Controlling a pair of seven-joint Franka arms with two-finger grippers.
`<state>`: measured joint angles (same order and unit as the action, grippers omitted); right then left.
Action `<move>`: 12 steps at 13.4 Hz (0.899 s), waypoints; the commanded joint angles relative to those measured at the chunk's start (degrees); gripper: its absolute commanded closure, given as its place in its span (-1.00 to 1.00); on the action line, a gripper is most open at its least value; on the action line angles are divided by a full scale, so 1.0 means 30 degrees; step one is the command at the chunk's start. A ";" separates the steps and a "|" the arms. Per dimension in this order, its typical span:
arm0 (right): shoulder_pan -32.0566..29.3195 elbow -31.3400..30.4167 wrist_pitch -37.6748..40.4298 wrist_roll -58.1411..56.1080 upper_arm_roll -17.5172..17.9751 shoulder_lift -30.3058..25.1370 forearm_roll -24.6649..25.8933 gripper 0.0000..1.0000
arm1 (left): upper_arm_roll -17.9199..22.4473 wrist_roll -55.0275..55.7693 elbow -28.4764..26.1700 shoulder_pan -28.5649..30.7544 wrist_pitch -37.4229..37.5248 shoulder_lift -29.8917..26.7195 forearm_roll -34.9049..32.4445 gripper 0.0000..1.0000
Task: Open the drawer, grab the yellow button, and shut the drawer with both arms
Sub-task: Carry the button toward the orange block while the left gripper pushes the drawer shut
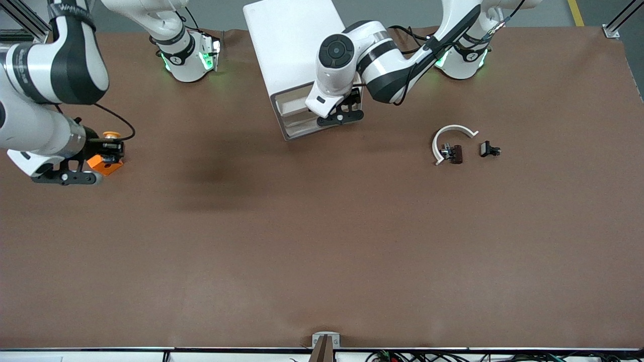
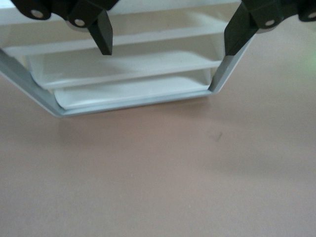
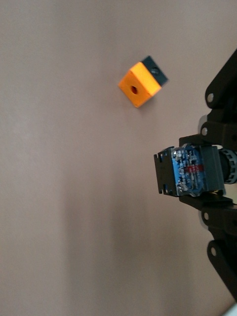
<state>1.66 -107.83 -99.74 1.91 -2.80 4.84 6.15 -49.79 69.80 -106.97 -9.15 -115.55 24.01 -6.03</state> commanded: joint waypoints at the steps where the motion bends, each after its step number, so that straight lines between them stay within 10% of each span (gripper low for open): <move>1: -0.1722 -0.2605 -0.3506 -0.0520 0.0406 -0.0298 0.0440 0.34 | -0.0628 0.0111 -0.0554 0.0005 -0.0272 -0.0151 0.0749 -1.00; 12: -0.3367 -0.3489 -0.9057 0.1149 0.0435 0.5035 0.0235 0.34 | -0.0482 0.0171 0.0671 0.1692 0.0750 0.0172 0.0487 -1.00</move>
<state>-7.41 -118.26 -126.48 3.09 -2.63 18.52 6.24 -50.63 70.52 -107.45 -8.79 -115.46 24.29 -4.76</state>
